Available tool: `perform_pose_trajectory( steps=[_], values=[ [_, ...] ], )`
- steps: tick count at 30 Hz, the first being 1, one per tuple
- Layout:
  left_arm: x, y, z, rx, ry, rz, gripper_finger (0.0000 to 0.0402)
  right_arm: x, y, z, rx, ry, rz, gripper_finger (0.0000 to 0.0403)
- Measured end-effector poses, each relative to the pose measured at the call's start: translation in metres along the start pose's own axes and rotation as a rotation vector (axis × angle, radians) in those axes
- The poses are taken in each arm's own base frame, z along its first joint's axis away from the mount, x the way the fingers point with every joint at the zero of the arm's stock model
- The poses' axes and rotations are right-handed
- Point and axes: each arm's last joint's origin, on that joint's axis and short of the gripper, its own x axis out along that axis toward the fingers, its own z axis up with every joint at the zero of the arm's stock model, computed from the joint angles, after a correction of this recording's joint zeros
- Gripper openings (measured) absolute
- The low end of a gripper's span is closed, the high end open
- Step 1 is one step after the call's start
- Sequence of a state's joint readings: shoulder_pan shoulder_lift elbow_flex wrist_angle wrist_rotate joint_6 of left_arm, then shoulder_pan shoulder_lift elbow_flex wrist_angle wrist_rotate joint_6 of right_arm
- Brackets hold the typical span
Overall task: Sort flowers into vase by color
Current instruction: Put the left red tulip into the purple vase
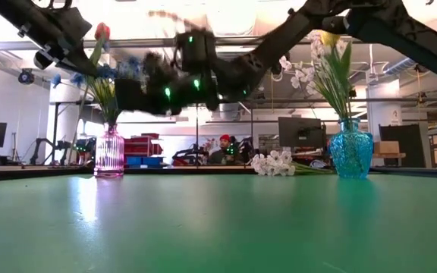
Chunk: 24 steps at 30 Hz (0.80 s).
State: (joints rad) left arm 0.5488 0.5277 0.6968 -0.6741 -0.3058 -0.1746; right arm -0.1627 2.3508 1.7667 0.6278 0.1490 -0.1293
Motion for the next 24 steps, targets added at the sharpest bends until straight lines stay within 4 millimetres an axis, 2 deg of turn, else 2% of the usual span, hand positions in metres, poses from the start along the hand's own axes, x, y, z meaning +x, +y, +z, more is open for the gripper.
perform_pose_trajectory(
  steps=[2,7,12,17,24],
  values=[
    [0.002,0.001,0.001,0.008,-0.006,0.053,0.0000,0.006,0.000,0.000,0.010,-0.012,-0.003,0.0359],
    [0.006,0.001,0.005,0.047,-0.054,0.136,0.0000,0.021,0.005,-0.021,0.006,0.053,0.005,0.0359],
    [0.012,-0.002,0.015,0.091,-0.138,0.128,0.0000,0.032,-0.001,-0.004,0.043,0.032,-0.017,0.0359],
    [0.020,-0.003,0.016,0.151,-0.126,0.199,0.0000,0.035,-0.007,-0.016,0.041,0.083,-0.052,0.0359],
    [0.032,-0.007,0.014,0.199,-0.152,0.214,0.0000,0.038,-0.026,-0.005,0.086,0.011,-0.085,0.0359]
  ],
)
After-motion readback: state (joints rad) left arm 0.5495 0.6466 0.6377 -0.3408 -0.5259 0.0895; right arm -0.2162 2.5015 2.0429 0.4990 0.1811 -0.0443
